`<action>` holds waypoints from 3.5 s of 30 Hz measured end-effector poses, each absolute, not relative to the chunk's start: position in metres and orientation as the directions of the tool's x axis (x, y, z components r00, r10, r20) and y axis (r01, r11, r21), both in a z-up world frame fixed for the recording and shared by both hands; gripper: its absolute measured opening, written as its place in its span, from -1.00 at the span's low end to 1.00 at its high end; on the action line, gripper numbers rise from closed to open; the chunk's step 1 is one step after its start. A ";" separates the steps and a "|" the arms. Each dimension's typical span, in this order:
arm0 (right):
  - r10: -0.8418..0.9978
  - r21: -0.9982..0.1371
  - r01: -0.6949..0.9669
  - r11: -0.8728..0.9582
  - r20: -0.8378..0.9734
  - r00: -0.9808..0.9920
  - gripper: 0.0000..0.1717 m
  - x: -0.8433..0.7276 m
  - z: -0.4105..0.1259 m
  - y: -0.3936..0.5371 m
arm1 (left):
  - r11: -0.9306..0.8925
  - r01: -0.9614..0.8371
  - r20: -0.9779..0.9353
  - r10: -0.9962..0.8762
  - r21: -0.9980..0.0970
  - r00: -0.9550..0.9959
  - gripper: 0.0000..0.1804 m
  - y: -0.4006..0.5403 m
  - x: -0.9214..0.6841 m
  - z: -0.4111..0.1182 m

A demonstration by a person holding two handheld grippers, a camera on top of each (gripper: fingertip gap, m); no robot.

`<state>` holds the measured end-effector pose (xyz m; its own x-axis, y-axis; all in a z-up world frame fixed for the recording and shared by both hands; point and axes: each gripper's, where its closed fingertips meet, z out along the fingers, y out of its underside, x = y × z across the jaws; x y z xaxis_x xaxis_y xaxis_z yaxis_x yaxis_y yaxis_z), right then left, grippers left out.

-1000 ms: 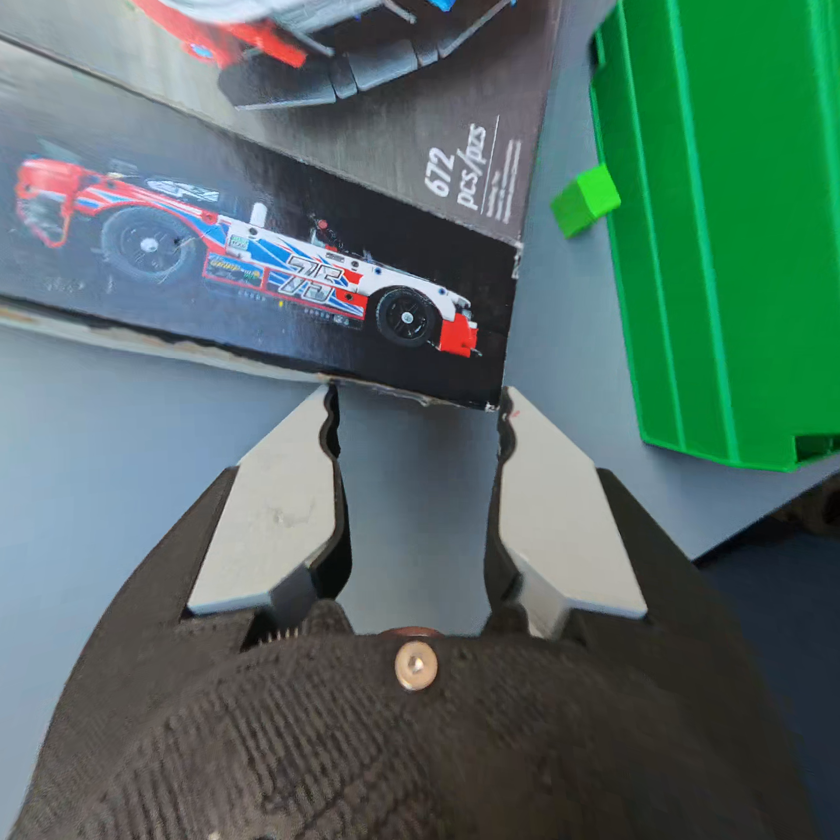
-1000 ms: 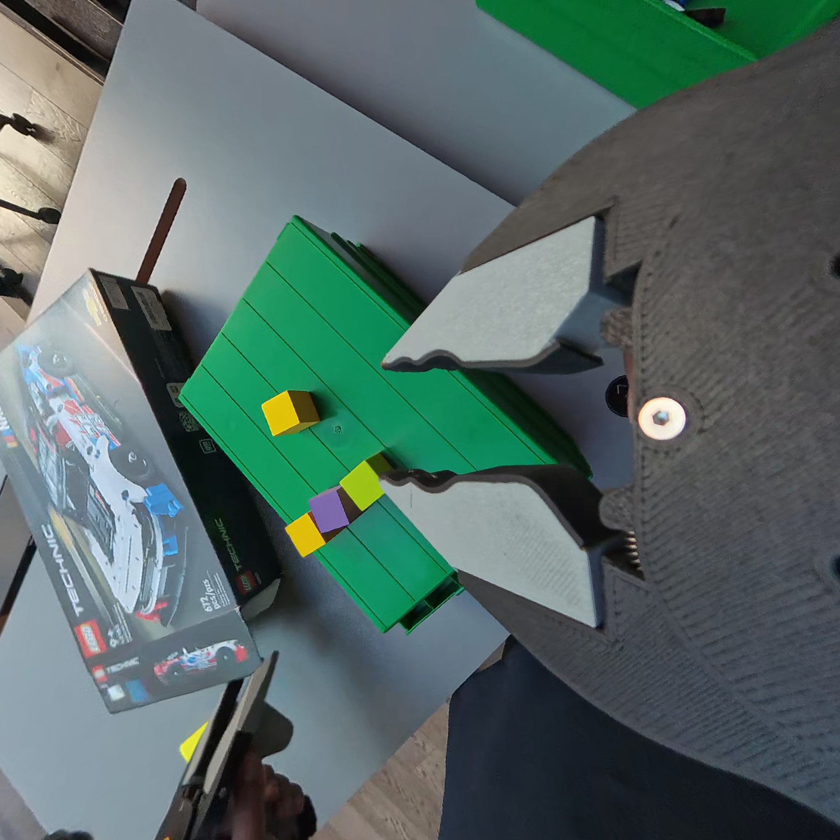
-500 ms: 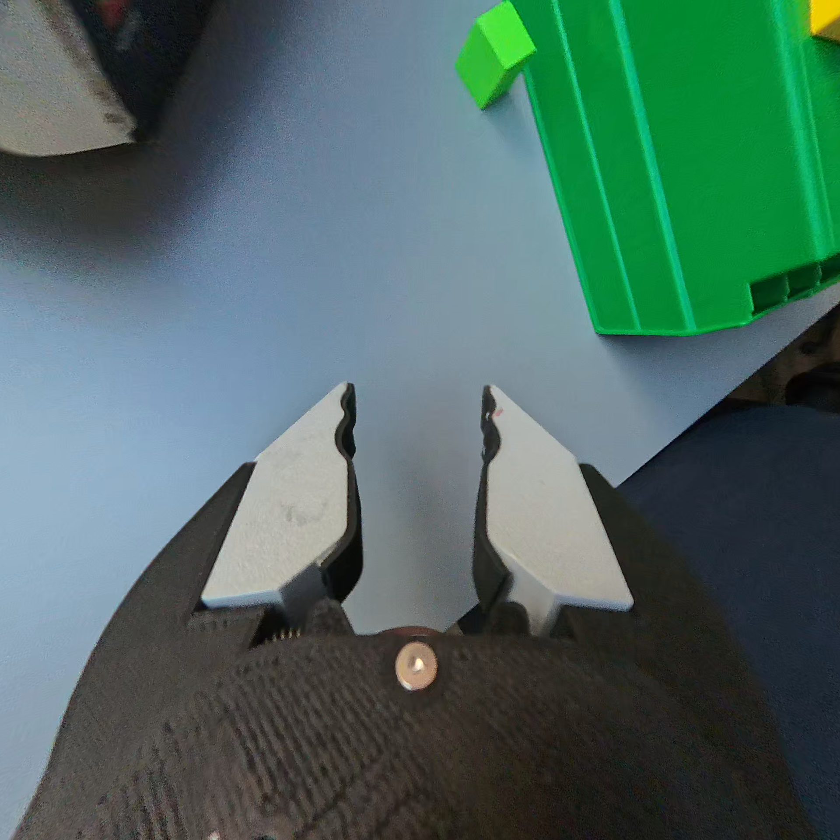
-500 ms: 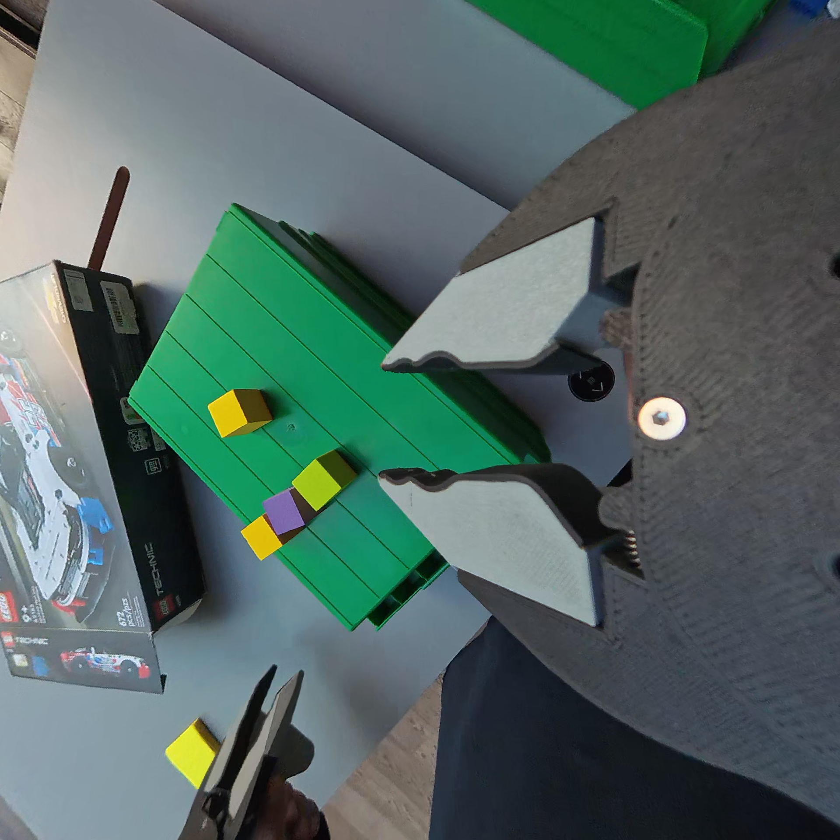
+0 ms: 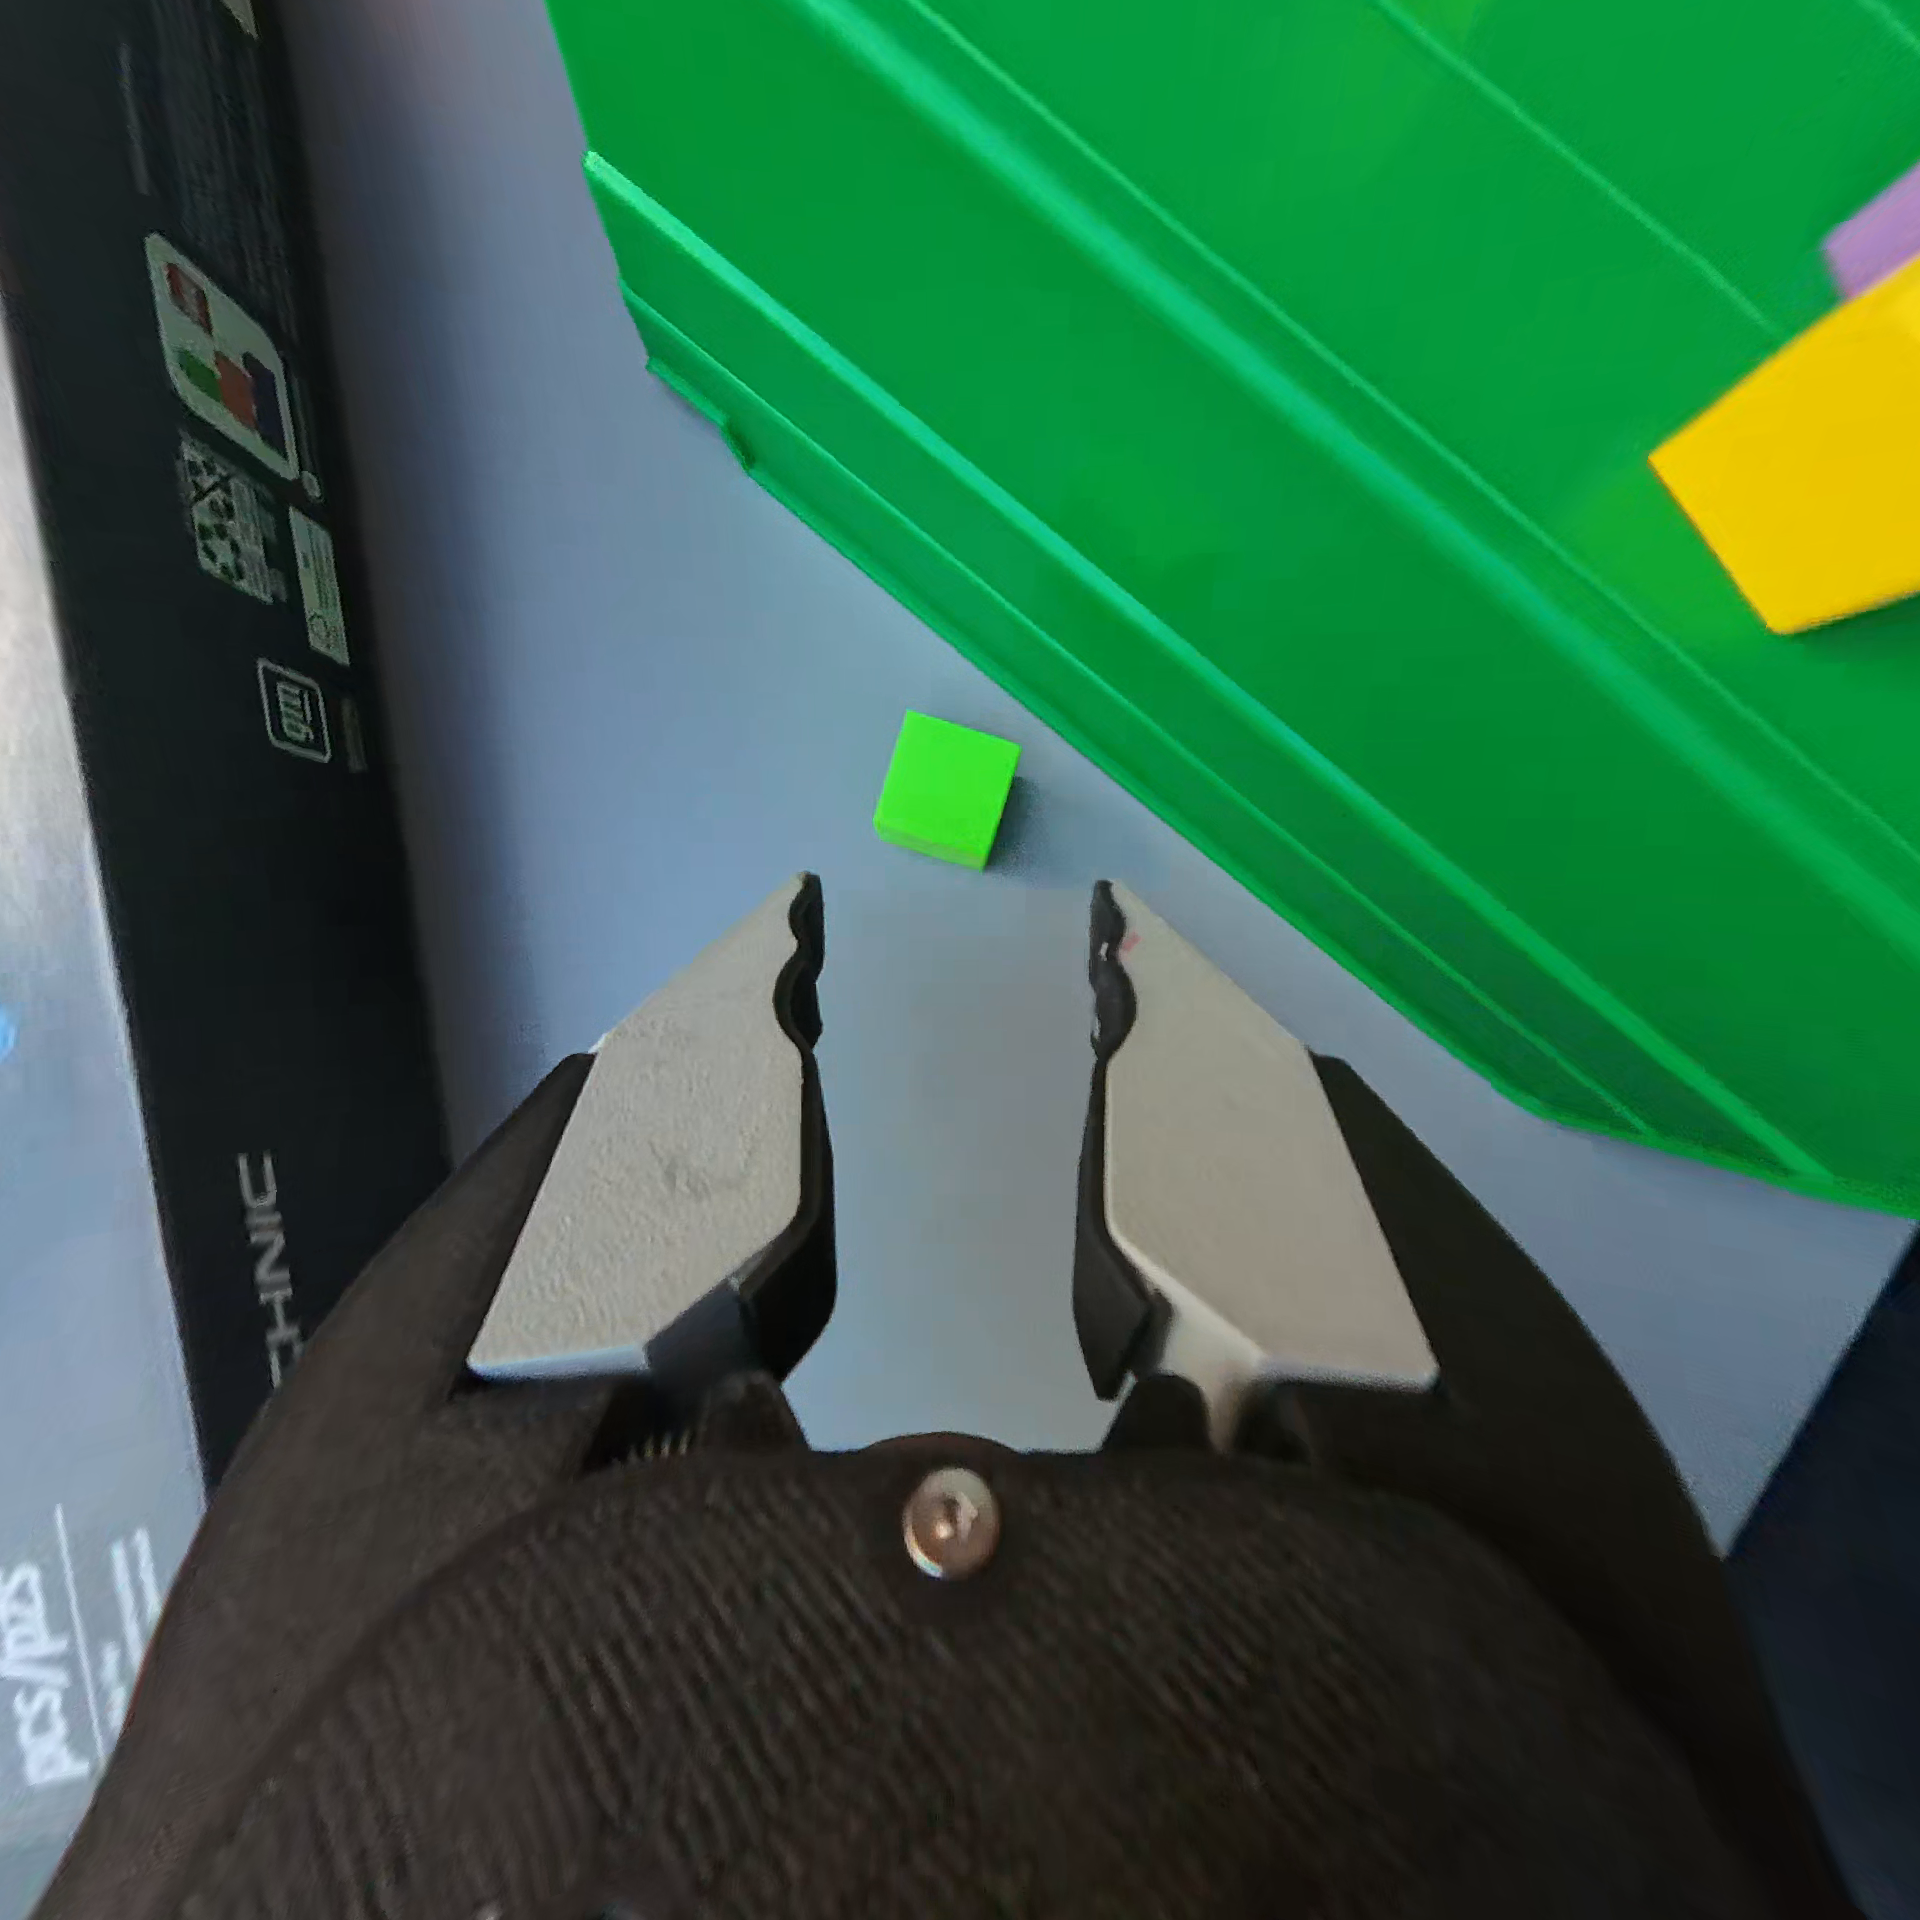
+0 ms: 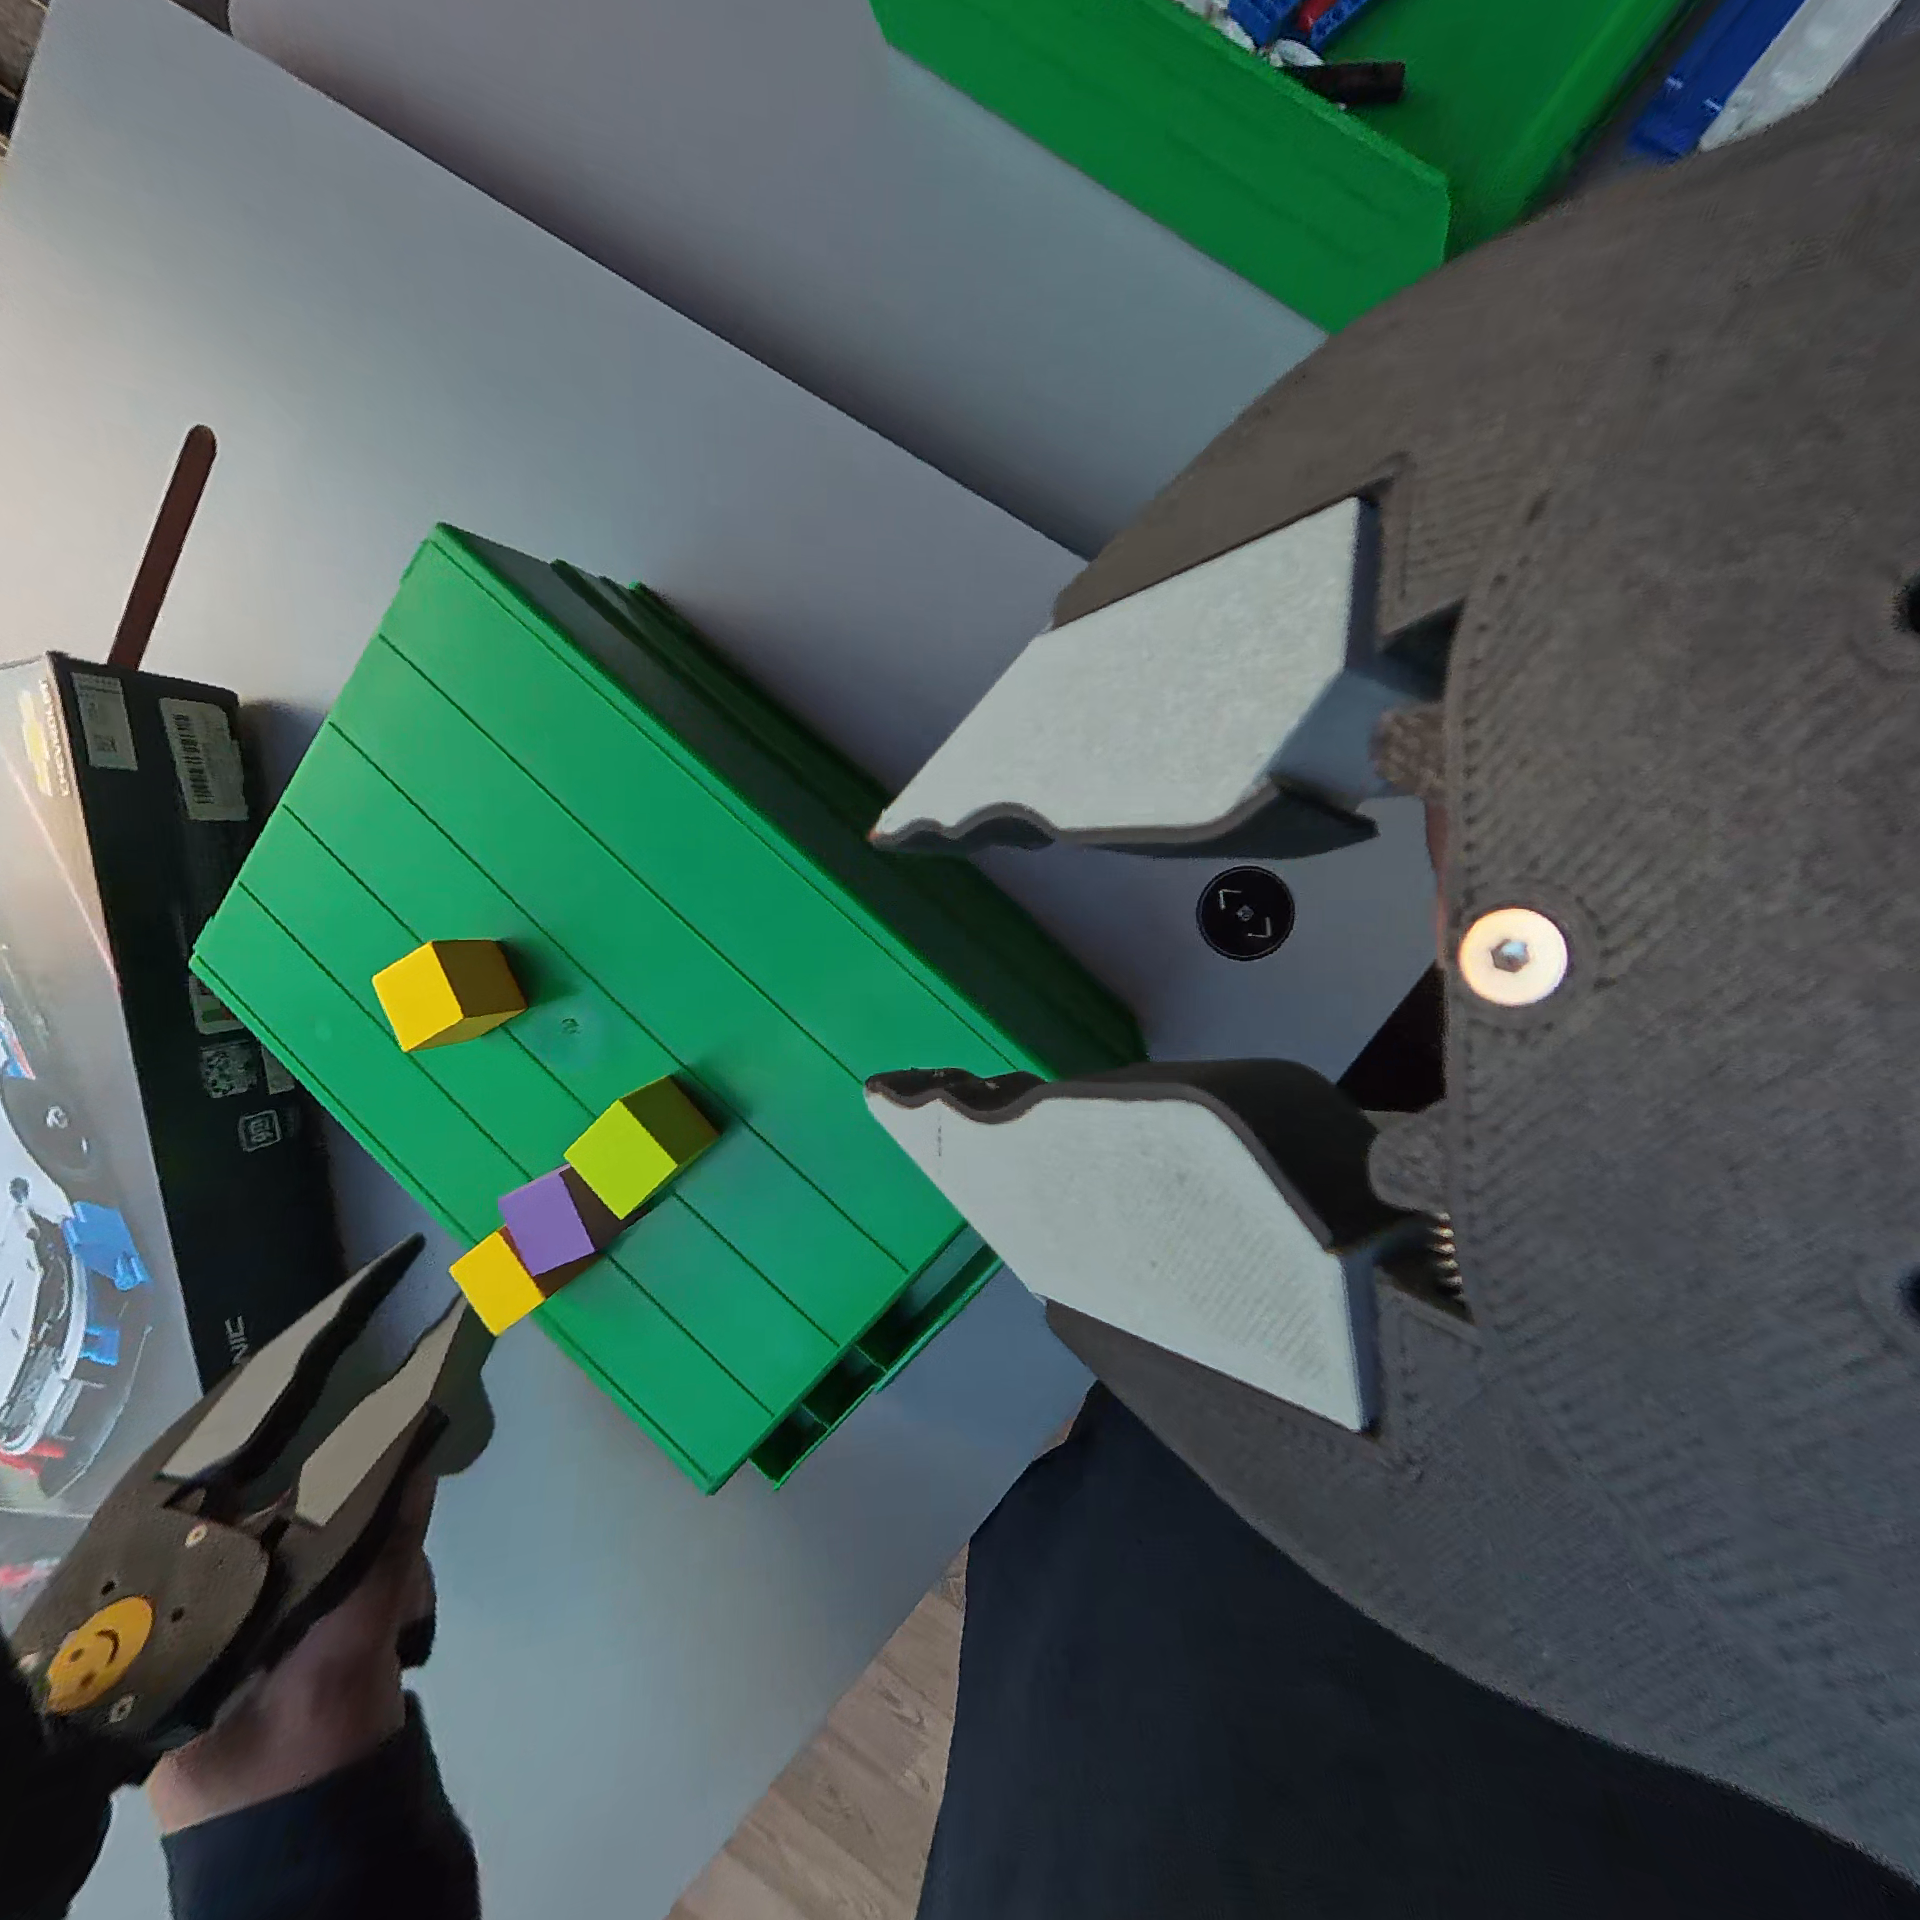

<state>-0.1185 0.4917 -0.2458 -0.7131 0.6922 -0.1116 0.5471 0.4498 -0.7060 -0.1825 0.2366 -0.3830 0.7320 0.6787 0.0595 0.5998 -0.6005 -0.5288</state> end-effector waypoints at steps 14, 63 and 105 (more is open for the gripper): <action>0.749 -0.685 0.621 0.380 -0.166 -0.641 -0.56 -0.108 -0.258 0.521 | -0.472 0.741 0.172 0.777 -0.478 0.606 -0.73 0.237 -0.156 -0.413; 0.594 -0.626 0.433 0.648 0.059 -0.803 -0.70 -0.214 -0.277 0.441 | -0.352 0.832 0.300 0.813 -0.430 0.499 -0.94 0.196 -0.041 -0.417; 0.605 -0.570 0.493 0.657 0.008 -0.796 -0.73 -0.212 -0.287 0.444 | -0.554 0.719 0.178 0.726 -0.421 0.664 -0.68 0.208 -0.038 -0.411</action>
